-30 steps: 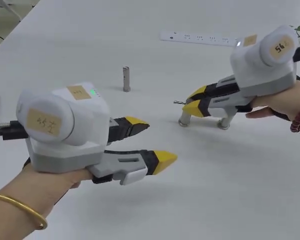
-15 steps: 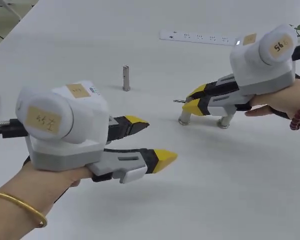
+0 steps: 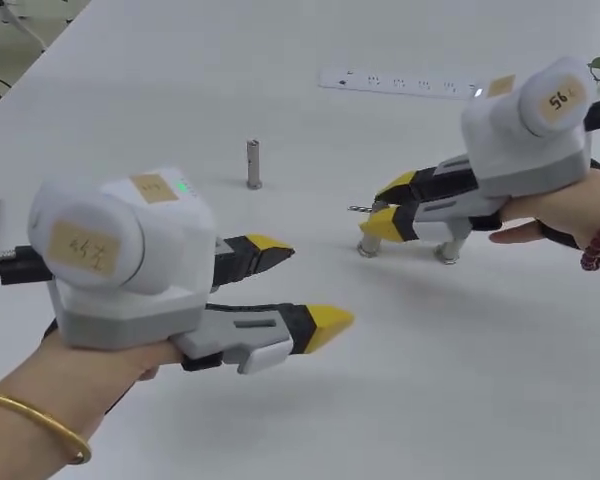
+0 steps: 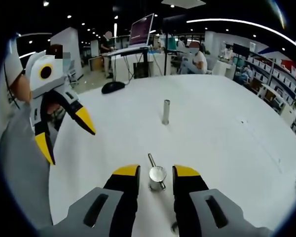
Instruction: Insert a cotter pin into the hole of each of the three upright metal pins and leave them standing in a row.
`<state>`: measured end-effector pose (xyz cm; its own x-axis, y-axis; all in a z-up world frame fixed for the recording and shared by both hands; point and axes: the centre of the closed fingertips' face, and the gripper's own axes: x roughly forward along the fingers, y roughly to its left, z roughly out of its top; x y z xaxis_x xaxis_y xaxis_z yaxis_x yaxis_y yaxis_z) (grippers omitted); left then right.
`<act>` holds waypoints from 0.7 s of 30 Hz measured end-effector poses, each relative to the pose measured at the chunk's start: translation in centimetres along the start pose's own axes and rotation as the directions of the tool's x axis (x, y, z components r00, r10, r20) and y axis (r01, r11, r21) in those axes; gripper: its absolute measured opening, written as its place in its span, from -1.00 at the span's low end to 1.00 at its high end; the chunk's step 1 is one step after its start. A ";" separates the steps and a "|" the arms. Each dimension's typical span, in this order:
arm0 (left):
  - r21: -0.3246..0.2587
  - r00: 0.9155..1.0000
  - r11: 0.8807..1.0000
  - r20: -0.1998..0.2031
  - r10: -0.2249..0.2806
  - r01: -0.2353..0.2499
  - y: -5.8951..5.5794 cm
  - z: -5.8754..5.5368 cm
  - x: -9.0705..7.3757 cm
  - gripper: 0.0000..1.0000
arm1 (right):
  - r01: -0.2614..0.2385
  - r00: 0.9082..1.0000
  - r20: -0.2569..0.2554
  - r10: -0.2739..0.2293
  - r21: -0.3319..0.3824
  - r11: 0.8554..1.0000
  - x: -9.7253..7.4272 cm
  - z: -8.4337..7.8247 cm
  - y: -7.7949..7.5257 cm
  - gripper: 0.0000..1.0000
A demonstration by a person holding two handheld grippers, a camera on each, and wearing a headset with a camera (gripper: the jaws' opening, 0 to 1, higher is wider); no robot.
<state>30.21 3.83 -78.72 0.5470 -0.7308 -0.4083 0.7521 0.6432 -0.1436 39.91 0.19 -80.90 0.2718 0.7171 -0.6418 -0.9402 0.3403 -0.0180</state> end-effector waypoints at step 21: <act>-0.036 0.995 0.996 0.061 0.082 -0.080 0.9 1.1 -2.4 0.32 | 0.020 0.993 0.119 -0.023 0.029 0.999 2.0 6.5 0.2 -0.31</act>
<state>29.98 5.92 -76.90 0.6283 -0.6879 -0.3634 0.6922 0.7075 -0.1424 41.57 5.64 -77.18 0.3161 0.7762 -0.5456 -0.9283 0.3718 -0.0089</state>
